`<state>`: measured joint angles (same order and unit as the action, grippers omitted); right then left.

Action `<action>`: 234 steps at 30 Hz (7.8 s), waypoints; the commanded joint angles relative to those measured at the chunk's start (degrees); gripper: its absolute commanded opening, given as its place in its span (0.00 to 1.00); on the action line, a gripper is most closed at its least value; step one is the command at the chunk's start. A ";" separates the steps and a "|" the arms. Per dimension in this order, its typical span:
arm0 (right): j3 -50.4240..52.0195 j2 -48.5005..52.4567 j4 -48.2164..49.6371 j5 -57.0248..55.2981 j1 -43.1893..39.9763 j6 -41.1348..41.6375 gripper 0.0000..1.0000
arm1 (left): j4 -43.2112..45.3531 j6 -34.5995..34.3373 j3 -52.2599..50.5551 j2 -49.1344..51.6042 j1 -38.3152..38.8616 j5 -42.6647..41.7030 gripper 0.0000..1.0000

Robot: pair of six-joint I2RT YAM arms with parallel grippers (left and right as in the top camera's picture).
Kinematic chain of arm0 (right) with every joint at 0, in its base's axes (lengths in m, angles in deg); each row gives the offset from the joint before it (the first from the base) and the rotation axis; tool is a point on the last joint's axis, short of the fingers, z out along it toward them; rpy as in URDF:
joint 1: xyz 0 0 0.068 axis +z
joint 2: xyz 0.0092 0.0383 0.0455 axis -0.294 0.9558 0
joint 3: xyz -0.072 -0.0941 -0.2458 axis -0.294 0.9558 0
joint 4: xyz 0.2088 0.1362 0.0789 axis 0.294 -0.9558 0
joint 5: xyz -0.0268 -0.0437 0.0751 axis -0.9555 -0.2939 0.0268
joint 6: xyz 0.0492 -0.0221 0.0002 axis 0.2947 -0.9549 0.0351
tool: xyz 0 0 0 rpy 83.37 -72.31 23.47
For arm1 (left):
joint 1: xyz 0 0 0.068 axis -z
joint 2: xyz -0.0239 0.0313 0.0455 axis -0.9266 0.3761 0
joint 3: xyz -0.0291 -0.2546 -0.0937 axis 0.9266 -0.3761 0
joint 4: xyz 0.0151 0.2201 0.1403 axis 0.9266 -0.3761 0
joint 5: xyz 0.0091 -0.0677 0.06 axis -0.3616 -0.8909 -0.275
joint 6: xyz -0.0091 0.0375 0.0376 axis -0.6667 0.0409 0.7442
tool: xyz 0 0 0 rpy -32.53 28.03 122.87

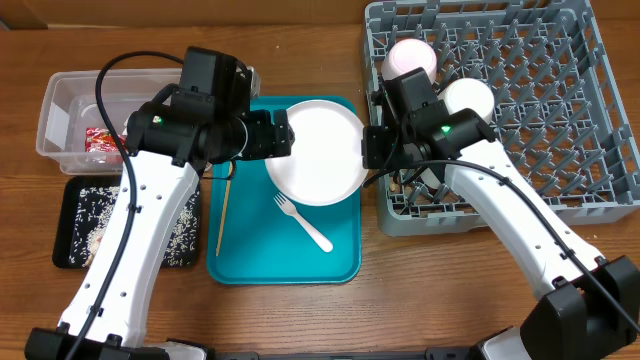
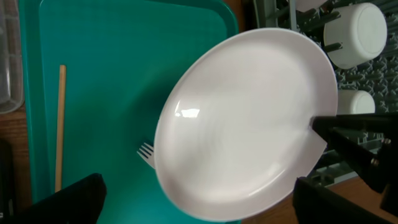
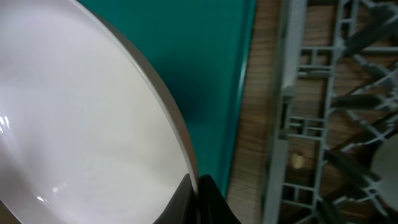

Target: Sort waste into correct bins and load items into the dishwasher

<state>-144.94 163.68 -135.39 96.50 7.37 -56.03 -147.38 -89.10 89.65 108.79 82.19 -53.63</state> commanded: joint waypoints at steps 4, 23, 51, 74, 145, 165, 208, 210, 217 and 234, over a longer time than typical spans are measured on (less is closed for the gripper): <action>-6.45 -0.42 -0.33 -14.40 -3.78 0.07 0.04 | -1.79 0.83 1.25 -1.14 0.35 -0.07 1.00; -17.79 -5.25 -10.93 -54.99 -16.00 -12.48 0.04 | -1.75 0.83 1.25 -1.14 0.37 -0.09 1.00; -17.79 6.01 -9.29 -69.05 -20.92 -22.18 0.04 | -1.75 0.83 1.25 -1.14 0.37 -0.09 1.00; -12.11 6.82 -11.28 -64.37 -20.92 -17.88 0.04 | -1.75 0.83 1.25 -1.14 0.37 -0.07 1.00; -13.68 -4.94 -15.80 14.71 -12.50 -9.57 0.59 | -1.75 0.83 1.25 -1.14 0.37 -0.09 1.00; -12.44 10.93 -11.74 -0.61 14.38 -10.86 0.62 | -14.03 0.66 11.13 -1.16 -22.36 7.91 1.00; -12.41 26.53 -5.42 -8.68 25.07 -17.94 0.62 | -17.81 0.17 12.09 -1.14 -39.01 2.32 1.00; -12.41 26.53 -4.87 -8.66 25.07 -17.94 0.62 | -17.81 0.17 12.09 -1.14 -39.01 2.32 1.00; -12.07 26.53 -3.69 -8.46 25.07 -17.97 0.62 | -17.81 0.17 12.09 -1.14 -39.01 2.32 1.00; -8.76 26.53 -0.96 -8.46 25.07 -17.97 0.55 | -17.81 0.17 12.09 -1.14 -39.01 2.32 1.00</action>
<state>-154.07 190.15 -136.50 87.76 32.44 -73.95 -165.19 -89.38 100.60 108.63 43.11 -50.66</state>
